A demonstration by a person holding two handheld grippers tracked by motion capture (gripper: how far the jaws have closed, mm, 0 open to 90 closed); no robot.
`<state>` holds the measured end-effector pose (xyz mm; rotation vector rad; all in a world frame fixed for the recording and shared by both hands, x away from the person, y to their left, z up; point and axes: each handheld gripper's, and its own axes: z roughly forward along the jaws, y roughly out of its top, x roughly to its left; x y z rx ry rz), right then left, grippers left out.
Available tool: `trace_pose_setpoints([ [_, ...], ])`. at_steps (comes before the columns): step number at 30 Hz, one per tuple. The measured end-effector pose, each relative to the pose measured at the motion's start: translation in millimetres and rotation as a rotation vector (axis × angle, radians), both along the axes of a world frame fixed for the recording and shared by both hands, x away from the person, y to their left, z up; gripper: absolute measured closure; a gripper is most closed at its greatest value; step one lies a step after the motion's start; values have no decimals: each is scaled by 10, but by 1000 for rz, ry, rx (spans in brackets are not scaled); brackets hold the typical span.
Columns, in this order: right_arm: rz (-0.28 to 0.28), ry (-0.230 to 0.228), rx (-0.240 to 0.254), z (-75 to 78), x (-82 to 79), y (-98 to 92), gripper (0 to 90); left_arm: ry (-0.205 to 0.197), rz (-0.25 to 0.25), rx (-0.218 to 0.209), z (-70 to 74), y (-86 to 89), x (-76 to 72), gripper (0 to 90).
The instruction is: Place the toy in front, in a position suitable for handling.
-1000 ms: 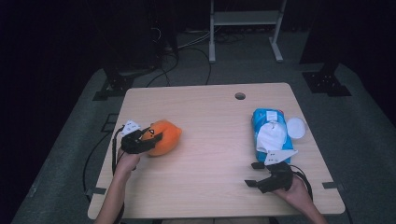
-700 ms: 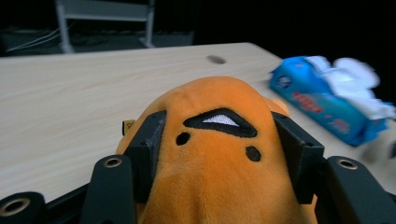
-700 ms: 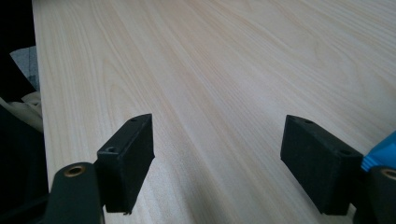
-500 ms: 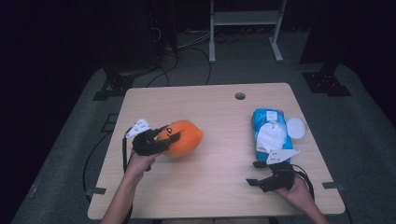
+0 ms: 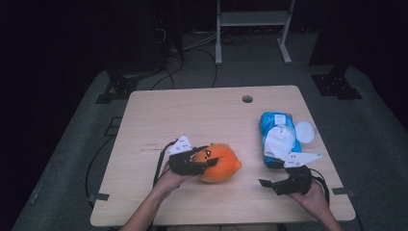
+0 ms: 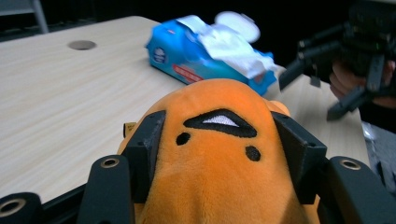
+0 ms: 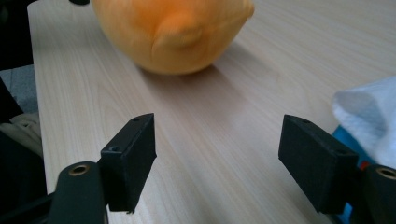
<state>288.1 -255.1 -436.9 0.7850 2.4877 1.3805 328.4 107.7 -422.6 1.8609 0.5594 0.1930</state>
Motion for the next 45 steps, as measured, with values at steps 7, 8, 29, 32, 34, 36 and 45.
trace_pose_setpoints([
  [7,-53,-49,39,109,0,-131,263,-11,-73,39,-159,-83,-59,365],
  [8,-64,-54,41,126,9,-152,263,-13,-82,48,-170,-89,-63,357],
  [29,-313,-71,-25,141,852,-421,287,-26,-113,116,-252,-41,-180,328],
  [32,-338,-60,-37,72,906,-430,303,-28,-115,117,-252,-40,-180,326],
  [34,-348,-47,-41,18,925,-440,329,-28,-114,113,-256,-44,-180,324],
  [36,-357,-49,-50,-17,924,-444,366,-28,-113,114,-256,-48,-180,320],
  [45,-363,-47,-60,-20,918,-442,602,-33,-110,108,-266,-45,-183,314],
])
